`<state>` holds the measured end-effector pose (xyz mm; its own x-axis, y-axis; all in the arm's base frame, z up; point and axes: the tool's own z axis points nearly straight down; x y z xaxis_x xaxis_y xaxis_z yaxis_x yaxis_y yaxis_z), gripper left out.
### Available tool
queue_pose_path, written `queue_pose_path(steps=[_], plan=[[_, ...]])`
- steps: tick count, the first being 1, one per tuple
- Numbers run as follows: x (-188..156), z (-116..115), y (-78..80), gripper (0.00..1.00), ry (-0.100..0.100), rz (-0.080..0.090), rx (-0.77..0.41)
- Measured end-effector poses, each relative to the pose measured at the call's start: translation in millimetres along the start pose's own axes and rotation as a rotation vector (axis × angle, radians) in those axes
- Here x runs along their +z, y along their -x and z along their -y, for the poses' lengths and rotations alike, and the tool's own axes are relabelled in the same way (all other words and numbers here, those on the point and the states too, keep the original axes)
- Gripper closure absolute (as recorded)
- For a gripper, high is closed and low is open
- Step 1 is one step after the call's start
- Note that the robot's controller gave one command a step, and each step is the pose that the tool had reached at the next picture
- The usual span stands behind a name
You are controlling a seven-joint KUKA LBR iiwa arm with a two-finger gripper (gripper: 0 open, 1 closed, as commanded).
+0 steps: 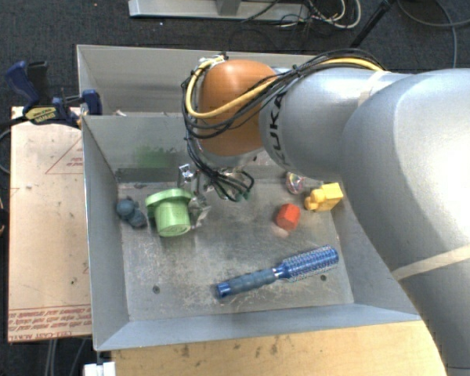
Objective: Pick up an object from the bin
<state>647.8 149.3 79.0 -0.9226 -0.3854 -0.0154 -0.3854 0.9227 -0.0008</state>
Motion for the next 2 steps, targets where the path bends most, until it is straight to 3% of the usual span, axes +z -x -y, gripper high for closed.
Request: queue_pose_path(steps=[1, 2], plan=[[-116, -20, -10.1, 1.00, 0.000, -0.004, -0.058], [-211, -8, -7.8, 1.00, 0.000, -0.003, -0.195]])
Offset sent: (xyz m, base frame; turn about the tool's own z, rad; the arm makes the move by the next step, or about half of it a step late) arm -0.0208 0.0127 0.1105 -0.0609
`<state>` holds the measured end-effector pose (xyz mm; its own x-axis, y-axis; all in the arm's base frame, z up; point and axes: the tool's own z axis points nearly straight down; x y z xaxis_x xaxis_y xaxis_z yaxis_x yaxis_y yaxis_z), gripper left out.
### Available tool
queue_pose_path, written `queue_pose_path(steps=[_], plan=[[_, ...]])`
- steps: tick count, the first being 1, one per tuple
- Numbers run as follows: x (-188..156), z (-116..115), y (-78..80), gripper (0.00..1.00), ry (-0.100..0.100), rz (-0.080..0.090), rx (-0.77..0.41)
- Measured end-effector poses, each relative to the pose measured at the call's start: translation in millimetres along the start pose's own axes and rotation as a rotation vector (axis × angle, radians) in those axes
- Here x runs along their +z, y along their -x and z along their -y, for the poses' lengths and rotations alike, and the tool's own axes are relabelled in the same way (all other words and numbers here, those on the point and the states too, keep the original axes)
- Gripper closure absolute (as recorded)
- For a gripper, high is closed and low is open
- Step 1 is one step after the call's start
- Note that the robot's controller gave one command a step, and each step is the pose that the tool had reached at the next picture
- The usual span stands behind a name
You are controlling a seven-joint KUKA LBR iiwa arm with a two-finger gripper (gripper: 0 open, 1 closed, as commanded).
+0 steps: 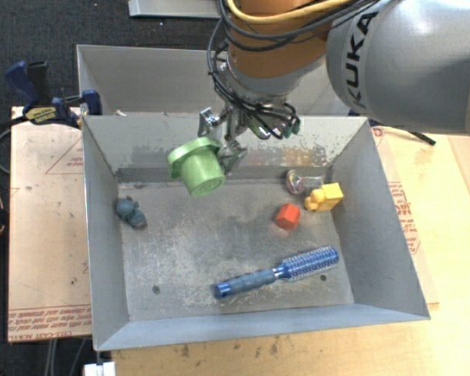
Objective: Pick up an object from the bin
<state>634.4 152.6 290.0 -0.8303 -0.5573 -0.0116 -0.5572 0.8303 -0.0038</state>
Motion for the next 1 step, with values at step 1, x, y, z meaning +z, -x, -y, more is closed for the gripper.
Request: queue_pose_path(steps=[1], plan=[[-16.7, -14.4, 19.9, 1.00, 0.004, -0.005, -0.160]])
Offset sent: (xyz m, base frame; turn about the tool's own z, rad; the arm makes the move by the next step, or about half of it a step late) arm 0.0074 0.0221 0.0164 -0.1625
